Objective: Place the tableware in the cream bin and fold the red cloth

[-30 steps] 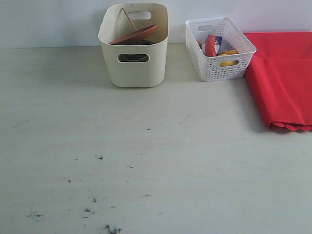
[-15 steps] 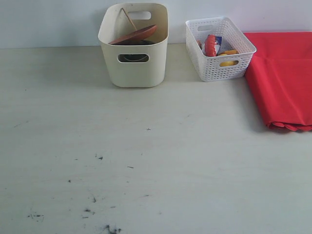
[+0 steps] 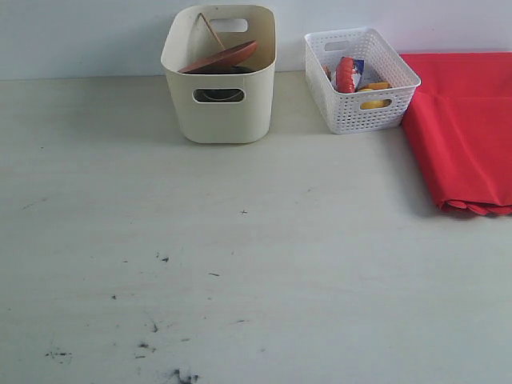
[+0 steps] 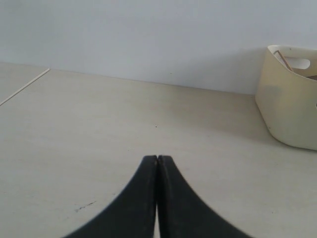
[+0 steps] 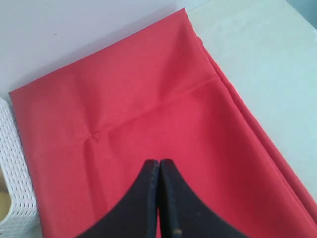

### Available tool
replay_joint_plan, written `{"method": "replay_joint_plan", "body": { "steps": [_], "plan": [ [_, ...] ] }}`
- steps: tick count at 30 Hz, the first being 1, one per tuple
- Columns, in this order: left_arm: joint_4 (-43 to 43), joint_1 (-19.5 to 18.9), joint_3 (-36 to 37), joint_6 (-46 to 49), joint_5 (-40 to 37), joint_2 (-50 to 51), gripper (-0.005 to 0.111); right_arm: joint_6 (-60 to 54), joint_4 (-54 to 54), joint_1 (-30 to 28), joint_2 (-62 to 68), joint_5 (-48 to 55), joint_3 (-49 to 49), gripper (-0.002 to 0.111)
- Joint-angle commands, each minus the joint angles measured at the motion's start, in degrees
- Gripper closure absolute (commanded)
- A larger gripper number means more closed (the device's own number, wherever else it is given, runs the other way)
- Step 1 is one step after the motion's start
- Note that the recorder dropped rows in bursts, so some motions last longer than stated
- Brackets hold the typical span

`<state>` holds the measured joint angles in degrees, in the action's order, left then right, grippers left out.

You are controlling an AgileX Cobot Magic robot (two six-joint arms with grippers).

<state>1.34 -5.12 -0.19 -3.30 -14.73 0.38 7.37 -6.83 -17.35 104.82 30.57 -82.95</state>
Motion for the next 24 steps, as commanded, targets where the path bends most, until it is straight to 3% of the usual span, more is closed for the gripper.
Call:
{"method": "replay_joint_plan", "body": {
  "steps": [1, 24],
  "plan": [
    [0.5, -0.04, 0.19, 0.14, -0.03, -0.38, 0.104, 0.14, -0.1, 0.06, -0.55, -0.69, 0.24, 0.108],
    [0.5, -0.04, 0.19, 0.14, -0.03, -0.38, 0.104, -1.58, 0.21, 1.6, -4.13, -0.57, 1.97, 0.108]
  ]
}}
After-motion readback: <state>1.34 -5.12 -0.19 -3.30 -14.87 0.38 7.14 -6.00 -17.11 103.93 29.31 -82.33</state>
